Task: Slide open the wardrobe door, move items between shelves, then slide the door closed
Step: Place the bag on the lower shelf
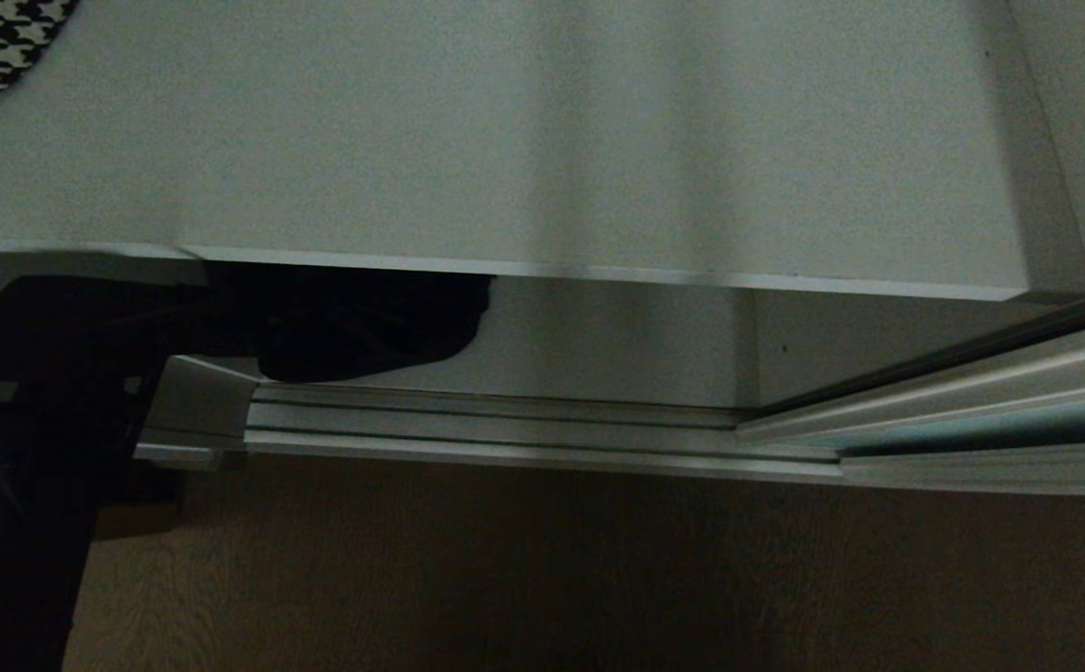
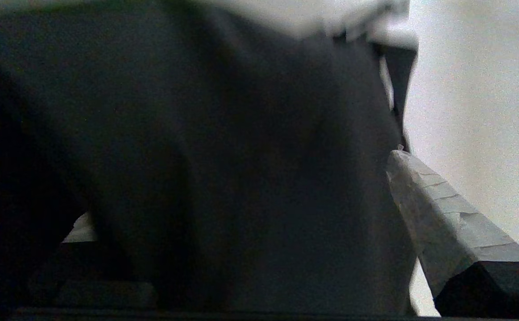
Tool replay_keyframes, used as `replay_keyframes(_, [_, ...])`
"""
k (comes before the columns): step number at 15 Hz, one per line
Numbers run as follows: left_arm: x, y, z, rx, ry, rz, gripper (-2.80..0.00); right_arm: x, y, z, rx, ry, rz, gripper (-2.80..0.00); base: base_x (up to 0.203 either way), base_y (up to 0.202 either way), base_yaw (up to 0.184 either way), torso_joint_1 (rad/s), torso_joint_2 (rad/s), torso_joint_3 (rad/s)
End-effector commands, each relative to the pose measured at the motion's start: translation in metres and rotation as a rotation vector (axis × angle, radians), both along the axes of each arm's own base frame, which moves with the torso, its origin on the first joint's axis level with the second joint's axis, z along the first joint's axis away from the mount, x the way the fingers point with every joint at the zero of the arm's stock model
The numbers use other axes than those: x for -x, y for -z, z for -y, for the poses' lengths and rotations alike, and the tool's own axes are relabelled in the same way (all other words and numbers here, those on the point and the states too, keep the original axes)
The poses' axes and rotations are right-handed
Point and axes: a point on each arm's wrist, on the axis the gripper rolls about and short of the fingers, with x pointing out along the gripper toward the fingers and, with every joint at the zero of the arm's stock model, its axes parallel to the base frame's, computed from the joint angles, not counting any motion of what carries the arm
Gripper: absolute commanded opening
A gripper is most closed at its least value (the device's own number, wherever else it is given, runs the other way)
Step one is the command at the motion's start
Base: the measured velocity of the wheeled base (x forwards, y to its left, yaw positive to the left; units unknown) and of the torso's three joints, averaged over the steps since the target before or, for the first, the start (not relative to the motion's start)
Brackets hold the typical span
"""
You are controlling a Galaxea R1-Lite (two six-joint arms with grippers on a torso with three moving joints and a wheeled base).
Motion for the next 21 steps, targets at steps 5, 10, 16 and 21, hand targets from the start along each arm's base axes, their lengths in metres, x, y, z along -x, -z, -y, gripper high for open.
replay_keyframes(5, [0.012,-0.023,0.000,-0.027,0.016,0.009,0.00,0.000,0.000,0.000,0.000,0.000,0.000,-2.80,0.000,0.000,0.000,0.000,0.00,0.000])
replay_keyframes(10, [0.023,-0.040,0.000,-0.013,0.021,0.021,0.00,0.000,0.000,0.000,0.000,0.000,0.000,-2.80,0.000,0.000,0.000,0.000,0.00,0.000])
replay_keyframes(16, [0.019,-0.021,0.001,-0.002,0.035,-0.106,0.00,0.000,0.000,0.000,0.000,0.000,0.000,-2.80,0.000,0.000,0.000,0.000,0.00,0.000])
replay_keyframes(21, [0.017,-0.015,0.001,-0.066,0.014,-0.115,0.00,0.000,0.000,0.000,0.000,0.000,0.000,-2.80,0.000,0.000,0.000,0.000,0.00,0.000])
